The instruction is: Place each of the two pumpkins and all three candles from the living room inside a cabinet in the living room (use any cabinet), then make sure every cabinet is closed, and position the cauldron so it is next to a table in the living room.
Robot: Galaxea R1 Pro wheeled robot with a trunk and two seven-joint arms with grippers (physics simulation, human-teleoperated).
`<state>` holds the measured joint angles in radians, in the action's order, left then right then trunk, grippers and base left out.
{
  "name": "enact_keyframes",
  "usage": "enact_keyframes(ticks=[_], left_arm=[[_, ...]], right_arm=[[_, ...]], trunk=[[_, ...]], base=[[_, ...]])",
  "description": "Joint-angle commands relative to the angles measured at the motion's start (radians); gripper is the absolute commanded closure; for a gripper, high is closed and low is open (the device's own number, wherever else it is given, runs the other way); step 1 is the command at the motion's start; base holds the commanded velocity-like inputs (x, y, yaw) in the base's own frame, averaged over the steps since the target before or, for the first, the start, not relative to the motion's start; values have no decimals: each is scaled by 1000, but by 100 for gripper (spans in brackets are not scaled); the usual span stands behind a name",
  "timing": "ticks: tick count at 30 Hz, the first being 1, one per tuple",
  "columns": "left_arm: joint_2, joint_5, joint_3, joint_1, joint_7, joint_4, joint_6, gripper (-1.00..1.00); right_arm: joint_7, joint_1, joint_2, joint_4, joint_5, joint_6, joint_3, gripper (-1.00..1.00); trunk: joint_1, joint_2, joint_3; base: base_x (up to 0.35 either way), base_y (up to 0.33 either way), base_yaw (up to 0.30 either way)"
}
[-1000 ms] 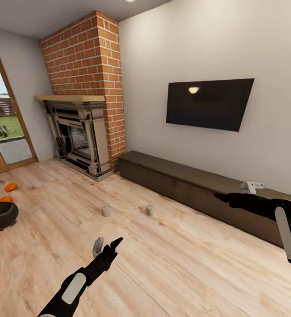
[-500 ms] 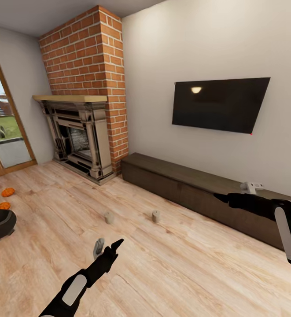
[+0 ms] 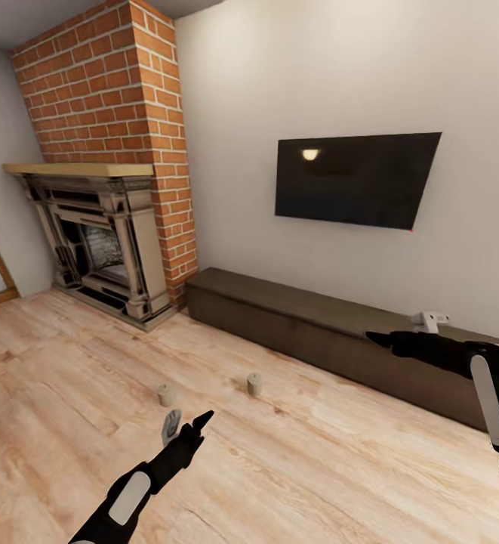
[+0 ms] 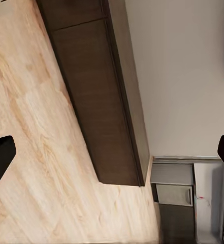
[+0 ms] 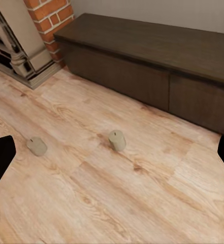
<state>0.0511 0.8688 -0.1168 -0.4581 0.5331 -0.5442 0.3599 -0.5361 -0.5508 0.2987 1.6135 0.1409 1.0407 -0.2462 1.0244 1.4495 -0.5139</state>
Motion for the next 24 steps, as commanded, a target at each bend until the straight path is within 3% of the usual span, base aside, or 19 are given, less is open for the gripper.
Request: enact_keyframes(ticks=[1,7,17,18,19,24], left_arm=[[1,5,-5,-1,2,0,9,-100],[3,5,-5,-1,1,2,8,-100],[-5,20,-15,-1,-3,3,-9,-100],[-12,23,-57,-1,0,4,-12,-100],[-13,25,-71,-1,3,3,-17,-100],[-32,24,-76,12,32,2,-19,-100]], right_arm=[[1,-1,0,0,6,6,-1,-100],[1,-1,0,0,6,6,-6,-100],[1,-1,-1,0,7,6,-9,-100],[1,-1,0,0,7,6,-11,-100],[1,-1,-1,0,7,6,-9,-100],[0,-1,-1,0,8,6,-6,-100]], trunk=[[1,1,-1],[1,1,-1],[1,1,-1],[1,1,-1],[1,1,-1],[1,1,-1]], base=[[328,78,-275],[331,36,-218],[332,25,-23],[332,90,-1],[339,23,0],[341,5,0]])
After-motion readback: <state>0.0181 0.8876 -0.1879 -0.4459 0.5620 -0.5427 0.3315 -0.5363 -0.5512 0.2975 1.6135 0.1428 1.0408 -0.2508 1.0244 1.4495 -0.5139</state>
